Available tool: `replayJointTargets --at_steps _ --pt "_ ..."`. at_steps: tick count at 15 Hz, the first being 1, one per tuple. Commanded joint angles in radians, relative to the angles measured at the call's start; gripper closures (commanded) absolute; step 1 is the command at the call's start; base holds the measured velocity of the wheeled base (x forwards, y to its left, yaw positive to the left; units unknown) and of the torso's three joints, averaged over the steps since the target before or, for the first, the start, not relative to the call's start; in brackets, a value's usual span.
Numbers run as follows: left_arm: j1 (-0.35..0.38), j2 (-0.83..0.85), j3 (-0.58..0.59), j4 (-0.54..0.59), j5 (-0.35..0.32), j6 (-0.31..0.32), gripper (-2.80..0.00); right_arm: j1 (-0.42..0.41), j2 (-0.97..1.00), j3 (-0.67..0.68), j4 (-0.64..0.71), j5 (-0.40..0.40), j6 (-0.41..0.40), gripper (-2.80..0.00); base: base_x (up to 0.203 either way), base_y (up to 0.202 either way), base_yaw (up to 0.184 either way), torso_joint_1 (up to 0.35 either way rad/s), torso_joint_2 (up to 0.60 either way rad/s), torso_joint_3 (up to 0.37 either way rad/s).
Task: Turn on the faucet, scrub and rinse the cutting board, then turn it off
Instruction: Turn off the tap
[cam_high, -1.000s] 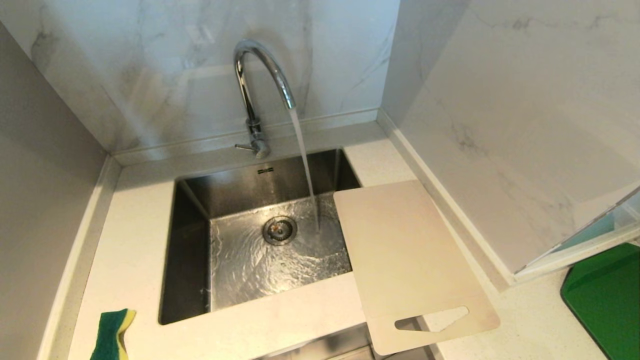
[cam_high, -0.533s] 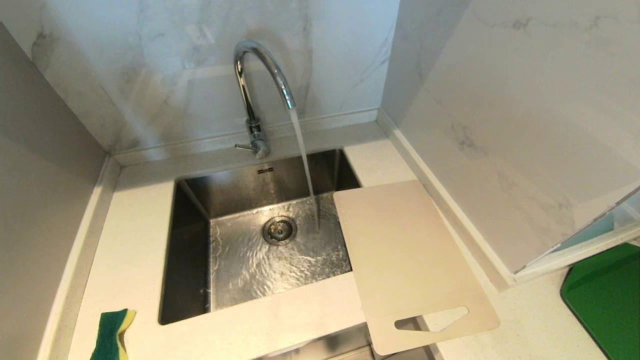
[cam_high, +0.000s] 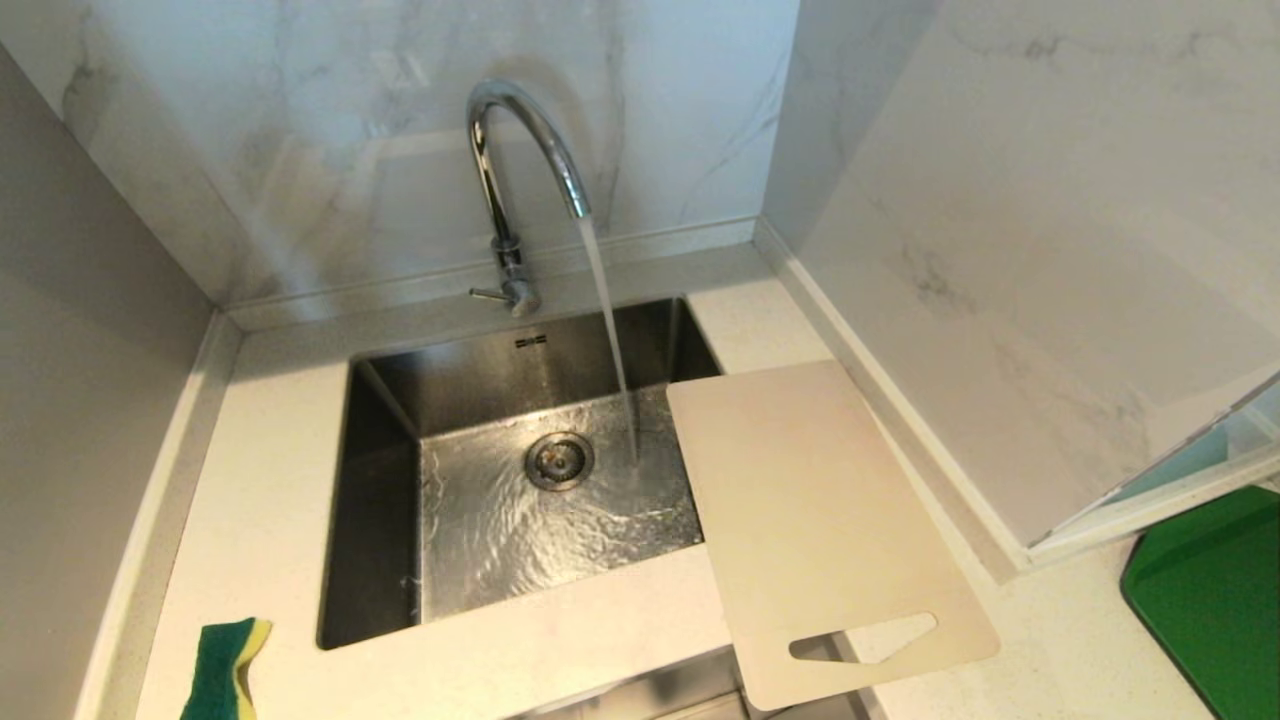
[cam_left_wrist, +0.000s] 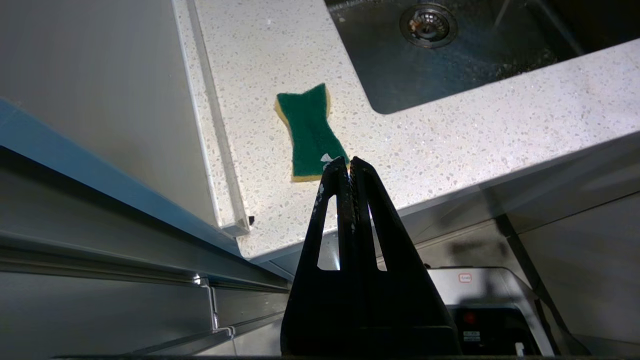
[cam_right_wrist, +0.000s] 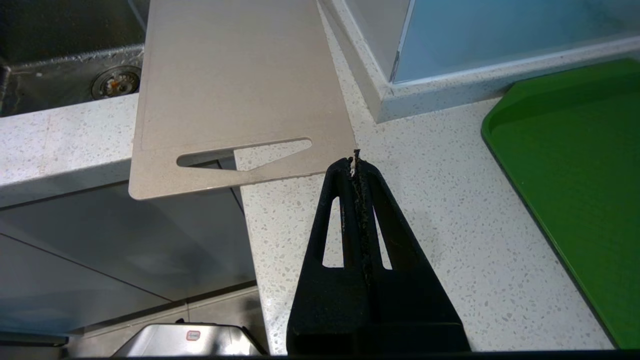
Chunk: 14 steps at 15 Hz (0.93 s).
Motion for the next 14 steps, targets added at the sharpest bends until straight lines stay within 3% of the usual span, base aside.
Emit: replayJointTargets --at_steps 1,5,11,14 --pt "0.000 0.000 -0.002 0.004 0.001 0.000 0.00 0.000 0.001 0.000 -0.001 0.000 -0.001 0.00 0.000 0.000 0.000 0.000 0.00 0.000" --pt "0.000 0.022 -0.022 0.005 -0.010 0.024 0.00 0.000 0.000 0.000 -0.001 0.000 -0.001 0.00 0.000 0.000 0.000 0.000 0.00 0.000" --pt "-0.004 0.260 -0.253 0.006 -0.058 0.031 0.00 0.000 0.000 0.000 -0.001 0.000 -0.001 0.00 0.000 0.000 0.000 0.000 0.00 0.000" --pt "-0.043 0.259 -0.262 0.010 -0.061 0.041 0.00 0.000 0.002 0.000 -0.001 0.000 -0.001 0.00 0.000 0.000 0.000 0.000 0.00 0.000"
